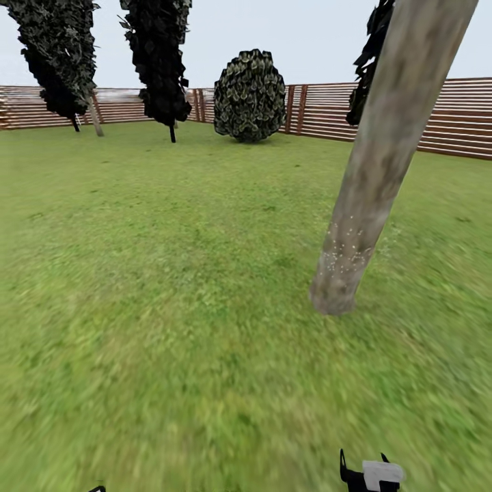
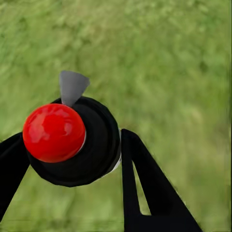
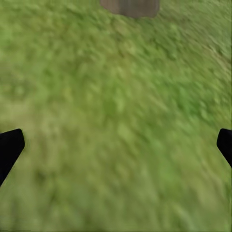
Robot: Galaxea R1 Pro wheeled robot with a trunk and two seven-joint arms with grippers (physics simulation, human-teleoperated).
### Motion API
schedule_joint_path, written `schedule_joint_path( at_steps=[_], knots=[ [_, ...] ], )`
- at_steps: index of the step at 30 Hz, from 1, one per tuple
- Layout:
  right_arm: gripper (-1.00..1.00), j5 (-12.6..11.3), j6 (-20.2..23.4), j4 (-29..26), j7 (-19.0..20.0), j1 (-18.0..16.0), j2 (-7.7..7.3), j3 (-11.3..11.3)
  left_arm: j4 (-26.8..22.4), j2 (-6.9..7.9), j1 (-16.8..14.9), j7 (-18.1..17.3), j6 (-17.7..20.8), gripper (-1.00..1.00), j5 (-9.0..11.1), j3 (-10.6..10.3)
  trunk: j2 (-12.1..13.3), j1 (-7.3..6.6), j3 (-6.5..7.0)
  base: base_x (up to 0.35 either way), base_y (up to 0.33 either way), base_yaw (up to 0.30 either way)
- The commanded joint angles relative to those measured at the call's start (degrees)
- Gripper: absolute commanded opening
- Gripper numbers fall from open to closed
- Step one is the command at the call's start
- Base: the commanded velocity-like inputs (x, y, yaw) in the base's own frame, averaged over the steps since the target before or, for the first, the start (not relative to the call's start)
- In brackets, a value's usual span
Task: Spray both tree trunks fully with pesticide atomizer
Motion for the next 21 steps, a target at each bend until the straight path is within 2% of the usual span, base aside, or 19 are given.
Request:
schedule_joint_path(
  at_steps=[1,21],
  knots=[
    [1.00,0.6,-0.1,0.0,-0.4,0.0,0.02,-0.3,0.9,0.01,0.0,-0.5,0.0,-1.00,0.2,0.6,0.0,-0.01,-0.09,0.000,0.000,0.253],
    [1.00,0.6,-0.1,0.0,-0.4,0.0,-0.05,-0.3,4.7,-0.18,0.6,-0.5,0.2,-1.00,0.2,0.6,0.0,-0.01,-1.01,0.000,0.000,0.253]
  ],
)
